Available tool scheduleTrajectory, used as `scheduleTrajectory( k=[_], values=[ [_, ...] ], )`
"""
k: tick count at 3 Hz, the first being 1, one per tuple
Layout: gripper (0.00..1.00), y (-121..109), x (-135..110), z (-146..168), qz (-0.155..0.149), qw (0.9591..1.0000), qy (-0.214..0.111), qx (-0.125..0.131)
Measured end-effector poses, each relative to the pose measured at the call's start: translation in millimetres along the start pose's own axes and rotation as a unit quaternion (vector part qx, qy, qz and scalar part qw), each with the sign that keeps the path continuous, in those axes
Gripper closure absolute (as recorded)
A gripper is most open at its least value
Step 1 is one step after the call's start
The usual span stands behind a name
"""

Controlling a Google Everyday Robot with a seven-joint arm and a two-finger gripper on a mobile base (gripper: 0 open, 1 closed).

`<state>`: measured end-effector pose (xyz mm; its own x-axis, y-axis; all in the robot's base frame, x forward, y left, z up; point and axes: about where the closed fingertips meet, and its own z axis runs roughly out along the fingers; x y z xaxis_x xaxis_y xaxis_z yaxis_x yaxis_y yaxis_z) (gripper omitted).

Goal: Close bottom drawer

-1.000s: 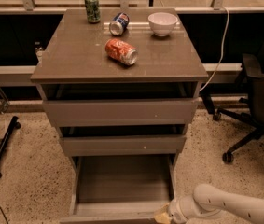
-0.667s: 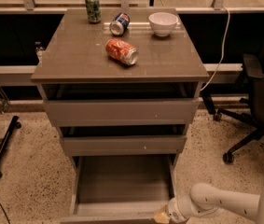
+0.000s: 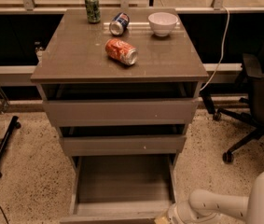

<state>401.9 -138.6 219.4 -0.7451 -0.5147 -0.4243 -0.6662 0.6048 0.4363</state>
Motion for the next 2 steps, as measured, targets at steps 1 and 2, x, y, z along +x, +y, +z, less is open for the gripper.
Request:
scheduleTrajectory(
  k=[1, 2],
  values=[
    [1.0, -10.8, 11.9, 10.4, 0.02, 0.9998, 0.002, 0.006],
    [1.0, -19.7, 10.6, 15.3, 0.025, 0.9996, -0.006, 0.014]
  ],
)
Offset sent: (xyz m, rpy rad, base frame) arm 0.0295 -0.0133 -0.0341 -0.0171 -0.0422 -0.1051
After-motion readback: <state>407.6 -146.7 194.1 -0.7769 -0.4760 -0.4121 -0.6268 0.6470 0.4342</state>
